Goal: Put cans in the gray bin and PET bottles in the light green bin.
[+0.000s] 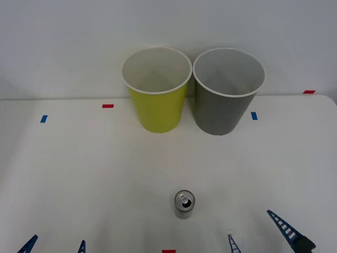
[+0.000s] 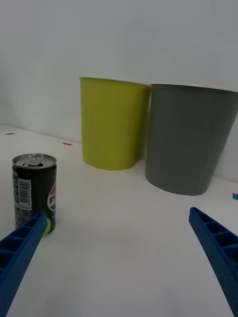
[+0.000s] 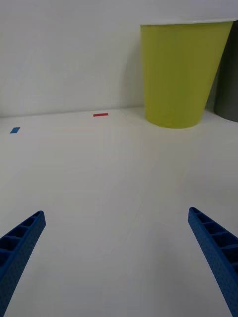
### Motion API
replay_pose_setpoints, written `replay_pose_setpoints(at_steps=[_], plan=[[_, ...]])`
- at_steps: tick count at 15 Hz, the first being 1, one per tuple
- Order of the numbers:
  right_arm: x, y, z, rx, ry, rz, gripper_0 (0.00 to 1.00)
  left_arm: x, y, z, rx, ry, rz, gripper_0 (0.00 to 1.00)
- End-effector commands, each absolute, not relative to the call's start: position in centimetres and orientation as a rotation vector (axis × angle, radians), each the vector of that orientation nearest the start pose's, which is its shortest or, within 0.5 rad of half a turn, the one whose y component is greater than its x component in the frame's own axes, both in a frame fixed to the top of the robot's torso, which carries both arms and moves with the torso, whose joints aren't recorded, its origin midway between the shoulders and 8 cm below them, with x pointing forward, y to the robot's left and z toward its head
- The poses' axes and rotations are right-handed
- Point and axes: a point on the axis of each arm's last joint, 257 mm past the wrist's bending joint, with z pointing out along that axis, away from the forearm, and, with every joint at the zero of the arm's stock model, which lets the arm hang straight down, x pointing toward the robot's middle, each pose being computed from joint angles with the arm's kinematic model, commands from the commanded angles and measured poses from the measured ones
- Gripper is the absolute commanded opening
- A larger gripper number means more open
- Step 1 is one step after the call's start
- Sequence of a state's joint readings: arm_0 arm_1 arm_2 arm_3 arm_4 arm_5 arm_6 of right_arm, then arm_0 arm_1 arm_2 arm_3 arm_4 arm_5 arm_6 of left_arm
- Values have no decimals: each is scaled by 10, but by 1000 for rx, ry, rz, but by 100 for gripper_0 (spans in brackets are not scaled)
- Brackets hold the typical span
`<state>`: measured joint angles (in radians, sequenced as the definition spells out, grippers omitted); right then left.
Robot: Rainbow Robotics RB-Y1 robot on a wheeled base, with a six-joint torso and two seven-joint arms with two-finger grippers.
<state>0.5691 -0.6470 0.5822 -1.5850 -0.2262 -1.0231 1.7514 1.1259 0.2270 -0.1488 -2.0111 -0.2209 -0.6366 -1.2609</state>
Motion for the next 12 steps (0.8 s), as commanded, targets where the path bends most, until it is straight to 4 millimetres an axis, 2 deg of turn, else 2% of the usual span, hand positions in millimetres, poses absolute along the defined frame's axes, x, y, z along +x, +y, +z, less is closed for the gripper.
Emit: replay_pose_setpoints(at_steps=[1, 3, 5, 8, 12], plan=[[246, -169, -286, -500, 1309, 278, 100, 203, 252, -265, 83, 1629, -40, 100], [242, -148, -292, -519, 1323, 334, 100, 203, 252, -265, 83, 1629, -40, 100], [239, -131, -290, -541, 1307, 388, 100, 203, 252, -265, 83, 1629, -40, 100], [257, -121, -282, -574, 1268, 411, 100, 203, 252, -265, 83, 1629, -40, 100], [276, -101, -281, -624, 1261, 441, 100, 203, 252, -265, 83, 1629, -40, 100]])
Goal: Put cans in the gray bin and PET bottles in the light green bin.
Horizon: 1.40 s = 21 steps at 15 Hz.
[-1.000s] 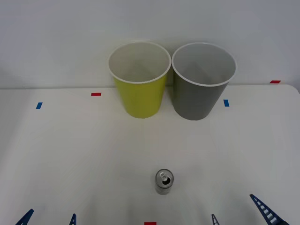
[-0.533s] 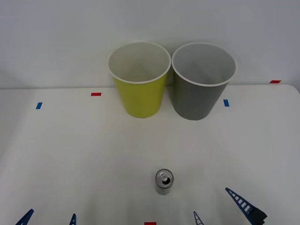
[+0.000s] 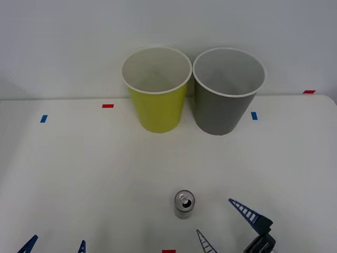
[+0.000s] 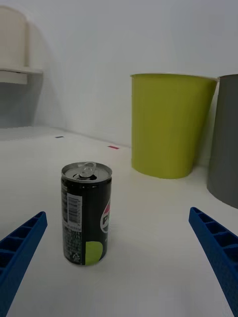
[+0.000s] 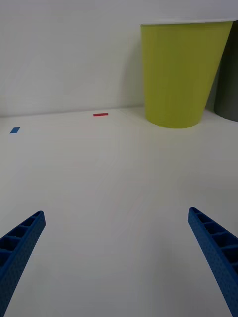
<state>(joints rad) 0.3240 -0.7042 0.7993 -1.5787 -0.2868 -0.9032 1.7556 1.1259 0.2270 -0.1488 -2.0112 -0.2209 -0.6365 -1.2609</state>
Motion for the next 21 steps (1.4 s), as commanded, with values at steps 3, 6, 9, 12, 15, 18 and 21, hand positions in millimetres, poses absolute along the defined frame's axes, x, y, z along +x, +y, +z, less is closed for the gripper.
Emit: replay_pose_setpoints(at_steps=[3, 6, 9, 12, 15, 18, 21], plan=[[282, -78, -290, -639, 1296, 475, 100, 203, 252, -265, 83, 1629, -40, 100], [297, -56, -291, -638, 1313, 490, 100, 203, 252, -265, 83, 1629, -40, 100], [308, -43, -291, -637, 1327, 497, 100, 203, 252, -265, 83, 1629, -40, 100], [311, -36, -289, -620, 1333, 505, 100, 203, 252, -265, 83, 1629, -40, 100], [317, -33, -294, -620, 1358, 500, 100, 203, 252, -265, 83, 1629, -40, 100], [330, -25, -292, -608, 1370, 488, 100, 203, 252, -265, 83, 1629, -40, 100], [335, -25, -287, -603, 1361, 483, 100, 203, 252, -265, 83, 1629, -40, 100]])
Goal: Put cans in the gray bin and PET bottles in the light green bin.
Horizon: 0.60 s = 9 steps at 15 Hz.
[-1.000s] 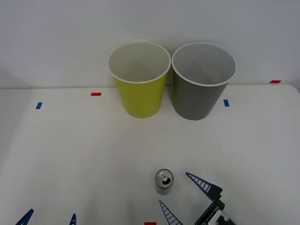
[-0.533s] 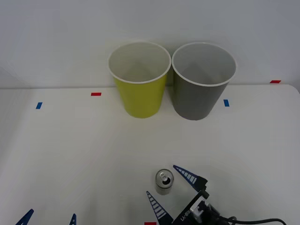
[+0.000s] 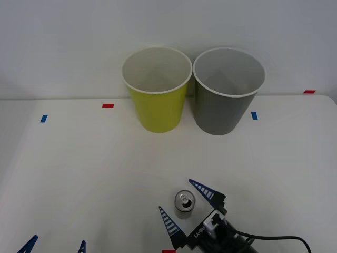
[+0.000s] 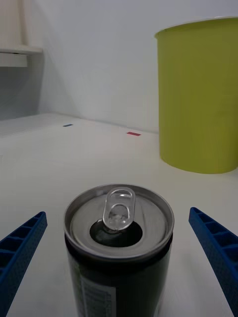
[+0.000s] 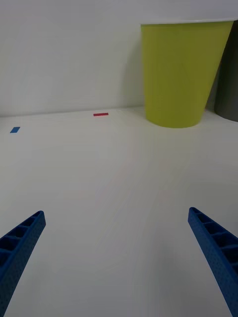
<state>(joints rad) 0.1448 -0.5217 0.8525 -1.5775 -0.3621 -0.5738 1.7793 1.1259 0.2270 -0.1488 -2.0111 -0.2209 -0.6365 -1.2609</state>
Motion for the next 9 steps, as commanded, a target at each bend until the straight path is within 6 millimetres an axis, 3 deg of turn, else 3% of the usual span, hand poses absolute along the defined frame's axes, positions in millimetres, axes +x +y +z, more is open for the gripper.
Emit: replay_pose_setpoints(at_steps=[1, 2, 3, 9], plan=[[336, -28, -288, -601, 1364, 480, 97, 203, 252, -265, 83, 1629, -40, 100], [336, -31, -290, -598, 1372, 480, 44, 203, 252, -265, 83, 1629, -40, 100], [337, -31, -289, -597, 1371, 481, 26, 203, 252, -265, 83, 1629, -40, 100], [337, -35, -290, -583, 1377, 481, 20, 203, 252, -265, 83, 1629, -40, 100]])
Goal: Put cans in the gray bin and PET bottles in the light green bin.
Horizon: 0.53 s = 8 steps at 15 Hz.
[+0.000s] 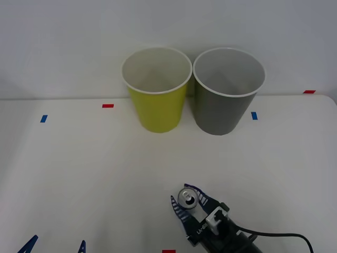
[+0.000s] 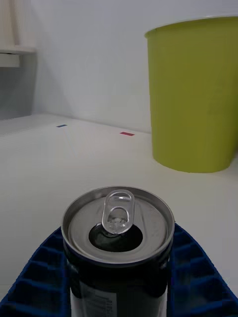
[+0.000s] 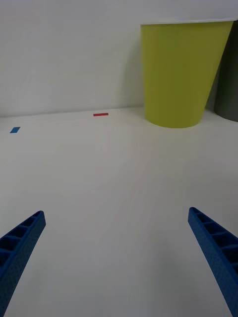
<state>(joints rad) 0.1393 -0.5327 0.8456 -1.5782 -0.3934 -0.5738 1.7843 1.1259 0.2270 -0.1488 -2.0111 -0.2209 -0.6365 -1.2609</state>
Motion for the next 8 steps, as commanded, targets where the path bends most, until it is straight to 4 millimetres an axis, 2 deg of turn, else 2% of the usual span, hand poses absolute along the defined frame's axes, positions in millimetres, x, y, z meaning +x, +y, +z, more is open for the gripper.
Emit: replay_pose_setpoints(at_steps=[1, 5, 8], plan=[[337, -36, -290, -577, 1378, 485, 18, 203, 252, -265, 83, 1629, -40, 100], [338, -36, -278, -578, 1377, 502, 10, 203, 252, -265, 83, 1629, -40, 100], [348, -34, -247, -619, 1415, 502, 8, 203, 252, -265, 83, 1629, -40, 100]])
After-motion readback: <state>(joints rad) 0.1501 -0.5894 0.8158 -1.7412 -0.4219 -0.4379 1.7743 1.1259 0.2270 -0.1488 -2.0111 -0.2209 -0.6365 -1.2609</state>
